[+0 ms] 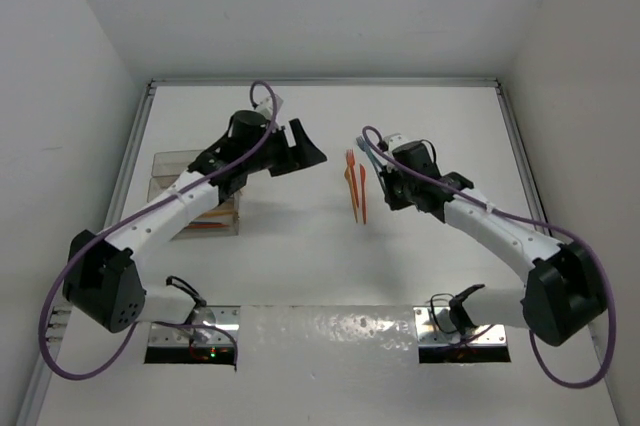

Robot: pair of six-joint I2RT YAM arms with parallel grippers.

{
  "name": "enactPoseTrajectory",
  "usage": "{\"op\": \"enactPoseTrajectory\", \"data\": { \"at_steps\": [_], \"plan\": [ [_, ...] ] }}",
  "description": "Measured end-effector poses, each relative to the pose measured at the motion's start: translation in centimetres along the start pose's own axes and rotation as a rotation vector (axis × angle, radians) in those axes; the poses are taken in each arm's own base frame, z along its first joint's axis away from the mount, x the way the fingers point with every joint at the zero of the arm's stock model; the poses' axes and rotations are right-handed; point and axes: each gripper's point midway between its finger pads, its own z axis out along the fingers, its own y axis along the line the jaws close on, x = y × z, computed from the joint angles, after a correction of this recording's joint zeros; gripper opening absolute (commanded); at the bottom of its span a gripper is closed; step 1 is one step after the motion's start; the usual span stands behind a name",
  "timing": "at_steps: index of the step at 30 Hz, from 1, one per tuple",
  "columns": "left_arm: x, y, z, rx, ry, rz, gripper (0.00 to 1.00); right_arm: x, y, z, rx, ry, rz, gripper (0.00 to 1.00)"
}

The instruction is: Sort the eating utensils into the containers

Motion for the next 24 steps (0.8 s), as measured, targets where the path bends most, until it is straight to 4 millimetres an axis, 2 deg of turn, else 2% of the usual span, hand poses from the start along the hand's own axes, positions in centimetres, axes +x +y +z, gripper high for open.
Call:
{"op": "enactPoseTrajectory", "data": {
  "at_steps": [3, 6, 11, 15, 18, 20, 21, 23, 24],
  "plan": [
    [1.6, -1.9, 1.6, 0.062, 0.041, 0.005, 0.75, -2.3, 1.6, -1.6, -0.068, -0.071, -0.004, 0.00],
    [3.5, -3.2, 3.2, 0.091, 0.097, 0.009, 0.75, -3.6, 3.0, -2.7, -0.136, -0.111, -0.005, 0.00],
    [4.7, -5.4, 6.0, 0.122, 0.140, 0.011, 0.74, -4.1, 4.8, -4.0, -0.231, -0.131, 0.000, 0.00],
    [4.7, -6.6, 7.3, 0.143, 0.130, 0.003, 0.70, -4.3, 5.8, -4.9, -0.288, -0.146, 0.007, 0.00],
    [4.5, -7.2, 8.1, 0.149, 0.115, -0.007, 0.62, -4.4, 6.4, -5.4, -0.321, -0.151, 0.013, 0.00],
    [4.4, -7.7, 8.7, 0.152, 0.111, -0.013, 0.50, -4.5, 6.7, -5.7, -0.335, -0.157, 0.015, 0.00],
    [4.4, -7.8, 9.1, 0.151, 0.108, -0.018, 0.41, -4.5, 6.8, -5.8, -0.342, -0.160, 0.015, 0.00],
    [4.3, -7.8, 9.6, 0.144, 0.103, -0.032, 0.27, -4.6, 6.9, -6.1, -0.350, -0.167, 0.014, 0.00],
    [4.3, -7.7, 9.7, 0.139, 0.102, -0.035, 0.15, -4.7, 6.9, -6.2, -0.352, -0.170, 0.014, 0.00]
  ]
}}
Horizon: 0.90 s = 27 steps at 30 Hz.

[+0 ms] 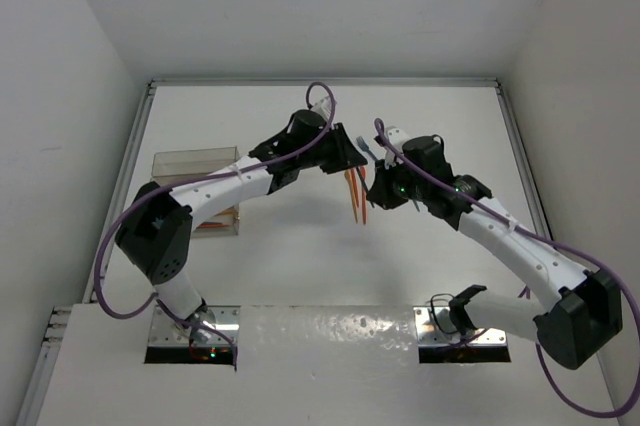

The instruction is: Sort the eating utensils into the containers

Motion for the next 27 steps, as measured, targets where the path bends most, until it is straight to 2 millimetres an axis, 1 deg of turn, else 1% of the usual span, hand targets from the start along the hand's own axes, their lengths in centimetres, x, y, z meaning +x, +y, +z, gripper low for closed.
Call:
{"op": "enactPoseTrajectory", "data": {
  "at_steps": [2, 3, 4, 5, 7, 10, 11, 13, 15, 16, 18, 20, 22, 23, 26, 27],
  "plan": [
    [-0.1, 0.1, 0.1, -0.006, -0.005, -0.013, 0.04, 0.0, 0.0, 0.0, -0.001, -0.002, 0.000, 0.04],
    [-0.2, 0.0, 0.1, -0.005, -0.009, -0.022, 0.00, 0.0, 0.0, 0.0, -0.001, -0.002, 0.003, 0.06],
    [-0.3, -0.2, 0.1, 0.000, -0.014, -0.028, 0.00, 0.0, 0.1, 0.0, -0.002, -0.001, 0.004, 0.10],
    [-0.4, -0.3, 0.1, 0.000, -0.018, -0.032, 0.00, 0.0, 0.0, 0.0, 0.000, -0.002, 0.006, 0.24],
    [-0.6, -0.1, 0.1, -0.019, -0.037, -0.041, 0.00, 0.0, 0.0, -0.1, 0.005, -0.003, 0.011, 0.39],
    [-1.1, 1.1, -0.2, -0.076, -0.067, -0.065, 0.00, -0.1, -0.3, -0.1, 0.020, -0.006, 0.014, 0.51],
    [-1.3, 1.6, -0.6, -0.098, -0.080, -0.081, 0.00, -0.1, -0.4, -0.1, 0.029, -0.009, 0.016, 0.55],
    [-2.4, 3.3, -2.1, -0.158, -0.120, -0.125, 0.00, 0.0, -0.8, -0.2, 0.050, -0.013, 0.019, 0.57],
    [-4.3, 5.6, -4.3, -0.218, -0.185, -0.188, 0.00, -0.1, -1.1, -0.2, 0.071, -0.019, 0.021, 0.59],
    [-5.7, 7.4, -5.9, -0.262, -0.236, -0.233, 0.00, -0.2, -1.4, -0.2, 0.084, -0.020, 0.021, 0.59],
    [-8.8, 11.5, -9.8, -0.346, -0.359, -0.329, 0.00, -0.2, -1.8, -0.2, 0.106, -0.024, 0.023, 0.60],
    [-11.0, 15.8, -14.1, -0.450, -0.487, -0.429, 0.00, -0.2, -2.2, -0.2, 0.130, -0.025, 0.026, 0.60],
    [-11.9, 19.4, -17.9, -0.544, -0.585, -0.520, 0.00, -0.1, -2.6, 0.0, 0.148, -0.019, 0.028, 0.61],
    [-11.9, 20.8, -19.3, -0.584, -0.618, -0.558, 0.00, 0.0, -2.7, 0.1, 0.158, -0.016, 0.029, 0.61],
    [-10.9, 24.7, -23.1, -0.693, -0.688, -0.681, 0.00, 0.4, -3.2, 0.3, 0.180, 0.000, 0.034, 0.62],
    [-10.3, 25.8, -24.0, -0.725, -0.698, -0.713, 0.00, 0.5, -3.3, 0.4, 0.186, 0.004, 0.034, 0.62]
  ]
}}
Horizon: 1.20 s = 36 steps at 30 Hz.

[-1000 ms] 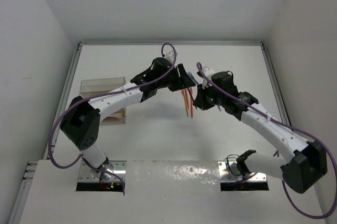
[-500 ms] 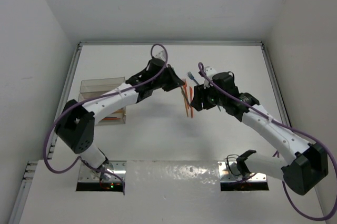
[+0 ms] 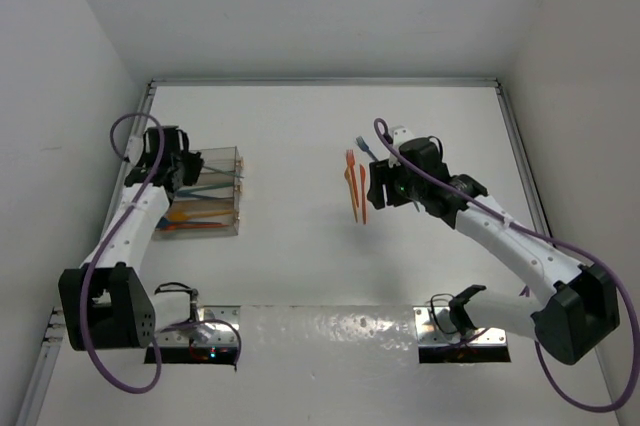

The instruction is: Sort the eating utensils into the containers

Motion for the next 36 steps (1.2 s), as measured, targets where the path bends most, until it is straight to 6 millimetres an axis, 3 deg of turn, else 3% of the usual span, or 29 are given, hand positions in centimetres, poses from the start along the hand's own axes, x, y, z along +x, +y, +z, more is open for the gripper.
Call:
{"op": "enactPoseTrajectory", "data": {
  "at_steps": [5, 8, 11, 20, 29, 36],
  "plan": [
    [-2.7, 5.6, 0.9, -0.175, -0.066, -0.128, 0.01, 0.4, -0.3, 0.2, 0.016, 0.017, 0.000, 0.62],
    [-3.1, 7.3, 1.1, -0.225, -0.084, -0.179, 0.10, 0.6, -0.4, 0.3, 0.019, 0.023, 0.000, 0.63],
    [-3.2, 8.1, 1.4, -0.245, -0.098, -0.213, 0.12, 1.0, -0.5, 0.5, 0.022, 0.033, 0.000, 0.63],
    [-3.1, 8.7, 2.8, -0.277, -0.105, -0.268, 0.20, 2.5, -1.2, 1.1, 0.054, 0.076, -0.001, 0.64],
    [-2.9, 8.0, 3.0, -0.247, -0.083, -0.278, 0.39, 3.3, -1.7, 2.1, 0.079, 0.113, -0.002, 0.64],
    [-1.8, 7.1, 2.9, -0.195, -0.004, -0.191, 0.55, 4.5, -2.7, 4.4, 0.141, 0.159, 0.024, 0.58]
  ]
}}
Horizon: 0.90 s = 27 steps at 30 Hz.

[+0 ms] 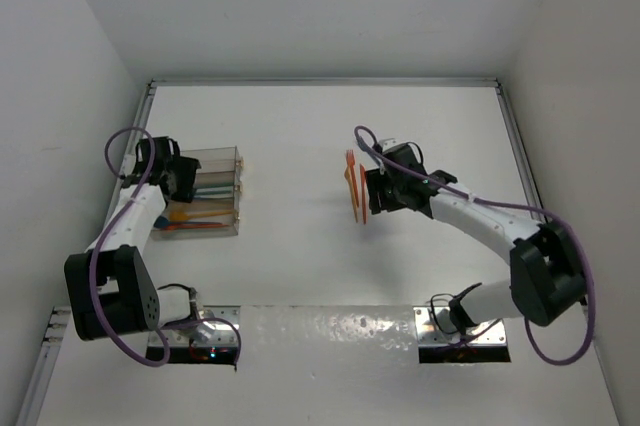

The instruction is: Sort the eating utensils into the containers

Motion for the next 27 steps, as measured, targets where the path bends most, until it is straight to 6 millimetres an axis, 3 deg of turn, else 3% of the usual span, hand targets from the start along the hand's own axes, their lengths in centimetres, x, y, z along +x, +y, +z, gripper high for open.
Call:
{"op": "enactPoseTrajectory", "data": {
  "at_steps": [7, 11, 14, 18, 27],
  "plan": [
    [2.5, -3.1, -2.0, 0.130, 0.087, 0.258, 0.73, 2.2, -0.7, 3.9, 0.078, 0.118, 0.055, 0.55],
    [6.6, -6.3, -5.1, 0.273, 0.136, 0.496, 0.78, 1.9, -0.5, 5.8, 0.099, 0.142, 0.094, 0.54],
    [8.9, -7.3, -7.3, 0.357, 0.162, 0.627, 0.83, 1.8, -0.3, 6.8, 0.110, 0.145, 0.120, 0.54],
    [9.2, -7.1, -8.4, 0.390, 0.154, 0.721, 0.84, 1.8, -0.3, 7.8, 0.125, 0.159, 0.146, 0.51],
    [9.5, -6.5, -8.5, 0.397, 0.154, 0.827, 0.84, 0.9, -0.4, 9.8, 0.199, 0.154, 0.158, 0.36]
  ]
}}
